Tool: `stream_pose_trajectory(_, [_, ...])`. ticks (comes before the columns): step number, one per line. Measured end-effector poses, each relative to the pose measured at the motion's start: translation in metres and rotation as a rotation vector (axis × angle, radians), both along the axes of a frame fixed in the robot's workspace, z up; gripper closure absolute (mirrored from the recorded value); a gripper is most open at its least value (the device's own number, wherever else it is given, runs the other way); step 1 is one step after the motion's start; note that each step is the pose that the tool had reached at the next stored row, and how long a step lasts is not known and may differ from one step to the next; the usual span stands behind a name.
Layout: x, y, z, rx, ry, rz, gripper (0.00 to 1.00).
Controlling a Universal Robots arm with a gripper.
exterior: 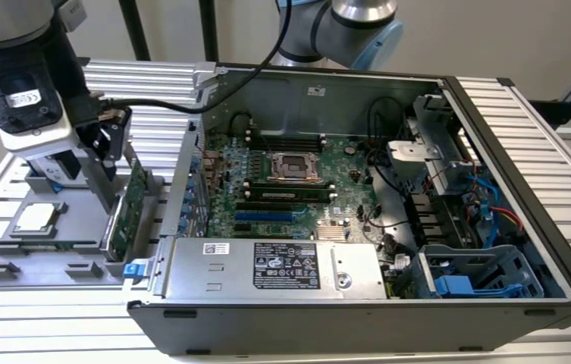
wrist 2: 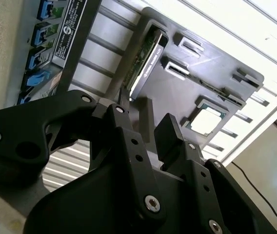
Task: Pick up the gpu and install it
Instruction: 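Pick up the gpu and move the gpu toward the slot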
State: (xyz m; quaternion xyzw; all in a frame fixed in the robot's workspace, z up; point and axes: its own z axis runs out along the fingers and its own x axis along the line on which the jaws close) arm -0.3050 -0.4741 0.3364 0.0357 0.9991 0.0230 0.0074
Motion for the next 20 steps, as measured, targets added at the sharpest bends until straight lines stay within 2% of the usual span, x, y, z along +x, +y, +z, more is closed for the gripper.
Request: stream_pose_trajectory(20, [0.0,0.0,-0.0058,0.0,-0.0001,0.0,0.0])
